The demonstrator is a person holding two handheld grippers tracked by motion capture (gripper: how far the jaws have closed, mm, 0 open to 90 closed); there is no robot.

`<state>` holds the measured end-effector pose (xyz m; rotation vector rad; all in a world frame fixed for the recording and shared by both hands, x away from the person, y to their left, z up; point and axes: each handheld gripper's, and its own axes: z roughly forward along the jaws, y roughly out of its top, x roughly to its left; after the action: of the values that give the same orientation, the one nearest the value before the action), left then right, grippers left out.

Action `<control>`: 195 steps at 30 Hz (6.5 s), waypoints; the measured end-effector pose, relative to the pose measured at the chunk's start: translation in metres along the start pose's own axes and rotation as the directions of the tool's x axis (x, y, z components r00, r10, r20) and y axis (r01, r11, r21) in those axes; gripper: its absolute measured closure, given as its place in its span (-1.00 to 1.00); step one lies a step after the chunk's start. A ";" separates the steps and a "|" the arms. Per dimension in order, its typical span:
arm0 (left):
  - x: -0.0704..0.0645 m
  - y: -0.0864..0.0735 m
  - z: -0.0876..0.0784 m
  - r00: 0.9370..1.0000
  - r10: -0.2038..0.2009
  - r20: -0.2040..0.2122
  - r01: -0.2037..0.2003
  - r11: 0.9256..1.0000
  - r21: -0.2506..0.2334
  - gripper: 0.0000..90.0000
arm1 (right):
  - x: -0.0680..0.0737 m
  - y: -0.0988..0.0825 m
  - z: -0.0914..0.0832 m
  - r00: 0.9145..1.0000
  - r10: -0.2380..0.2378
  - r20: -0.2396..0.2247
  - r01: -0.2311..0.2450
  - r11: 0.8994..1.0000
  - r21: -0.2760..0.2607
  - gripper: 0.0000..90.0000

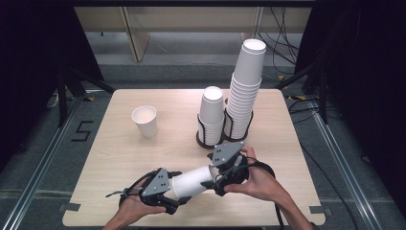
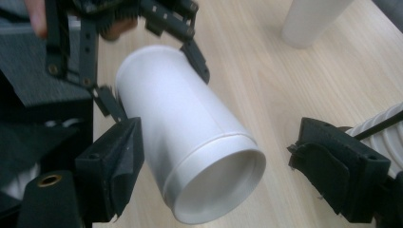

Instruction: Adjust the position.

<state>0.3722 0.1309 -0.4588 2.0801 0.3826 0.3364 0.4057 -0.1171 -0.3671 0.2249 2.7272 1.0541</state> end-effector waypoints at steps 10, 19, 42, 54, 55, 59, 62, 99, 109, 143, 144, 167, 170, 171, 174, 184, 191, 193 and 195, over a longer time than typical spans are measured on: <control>-0.009 0.006 -0.001 0.996 0.090 -0.001 -0.089 0.993 0.077 -0.57 | 0.019 0.005 0.024 0.984 -0.173 -0.049 0.179 0.968 0.174 -0.61; -0.014 0.010 -0.004 0.989 0.148 0.008 -0.148 0.985 0.085 -0.55 | 0.024 0.003 0.044 0.960 -0.266 -0.091 0.281 0.917 0.282 -0.58; 0.008 -0.008 -0.012 0.995 -0.063 0.082 0.084 0.954 -0.287 -0.91 | -0.003 -0.013 0.023 0.959 -0.213 -0.188 0.220 0.975 0.022 -0.45; 0.005 -0.007 -0.009 0.988 -0.111 0.105 0.140 0.932 -0.333 -1.00 | -0.007 -0.013 0.025 0.952 -0.219 -0.212 0.210 0.976 -0.063 -0.45; 0.006 -0.007 -0.009 0.986 -0.121 0.113 0.153 0.929 -0.337 -0.99 | -0.007 -0.013 0.026 0.953 -0.211 -0.216 0.202 0.977 -0.062 -0.45; 0.005 -0.006 -0.008 0.984 -0.119 0.133 0.161 0.915 -0.370 -0.96 | -0.006 -0.013 0.027 0.955 -0.195 -0.224 0.185 0.981 -0.065 -0.45; 0.004 -0.006 -0.009 0.985 -0.113 0.134 0.156 0.915 -0.372 -0.88 | -0.005 -0.014 0.030 0.953 -0.186 -0.238 0.175 0.982 -0.066 -0.45; 0.013 0.001 -0.023 0.986 -0.161 0.029 0.164 0.960 -0.225 -0.67 | 0.004 -0.003 0.018 0.991 -0.120 -0.065 0.120 0.993 -0.013 -0.64; 0.002 0.009 -0.018 0.994 -0.112 0.000 0.111 0.986 -0.124 -0.68 | 0.018 0.001 0.042 0.978 -0.203 -0.041 0.206 0.974 0.098 -0.63; 0.004 0.002 -0.022 0.954 -0.295 0.052 0.282 0.829 -0.483 -0.86 | -0.005 -0.014 0.048 0.981 -0.035 -0.191 -0.006 0.977 -0.212 -0.48; 0.004 0.002 -0.022 0.954 -0.295 0.046 0.279 0.824 -0.493 -0.85 | -0.005 -0.014 0.049 0.980 -0.026 -0.200 -0.019 0.975 -0.221 -0.48; 0.003 0.002 -0.021 0.955 -0.286 0.077 0.285 0.814 -0.505 -0.69 | 0.001 -0.015 0.063 0.971 0.007 -0.241 -0.065 0.970 -0.233 -0.50; 0.002 0.002 -0.020 0.957 -0.280 0.074 0.278 0.820 -0.499 -0.64 | 0.001 -0.016 0.065 0.966 0.023 -0.258 -0.085 0.969 -0.232 -0.53; 0.002 0.002 -0.021 0.959 -0.275 0.069 0.272 0.824 -0.497 -0.63 | 0.001 -0.016 0.066 0.965 0.026 -0.261 -0.089 0.968 -0.233 -0.53; 0.002 0.003 -0.022 0.959 -0.277 0.065 0.271 0.823 -0.500 -0.62 | 0.000 -0.017 0.067 0.965 0.044 -0.260 -0.106 0.968 -0.229 -0.59; 0.012 0.000 -0.034 0.951 -0.310 0.017 0.278 0.828 -0.488 -0.62 | -0.009 -0.034 0.060 0.979 0.093 -0.183 -0.126 0.975 -0.181 -0.64; 0.021 -0.004 -0.039 0.935 -0.351 -0.051 0.286 0.832 -0.475 -0.62 | -0.016 -0.046 0.049 0.986 0.116 -0.120 -0.136 0.976 -0.172 -0.64; 0.024 -0.007 -0.040 0.927 -0.363 -0.091 0.284 0.840 -0.461 -0.62 | -0.018 -0.049 0.047 0.988 0.124 -0.096 -0.138 0.977 -0.165 -0.63; 0.027 -0.009 -0.041 0.917 -0.379 -0.123 0.285 0.841 -0.460 -0.62 | -0.020 -0.051 0.045 0.988 0.130 -0.079 -0.141 0.977 -0.162 -0.63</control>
<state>0.3802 0.1778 -0.4440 1.5075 0.7204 0.3915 0.4327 -0.1303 -0.4315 0.3587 2.6954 1.3440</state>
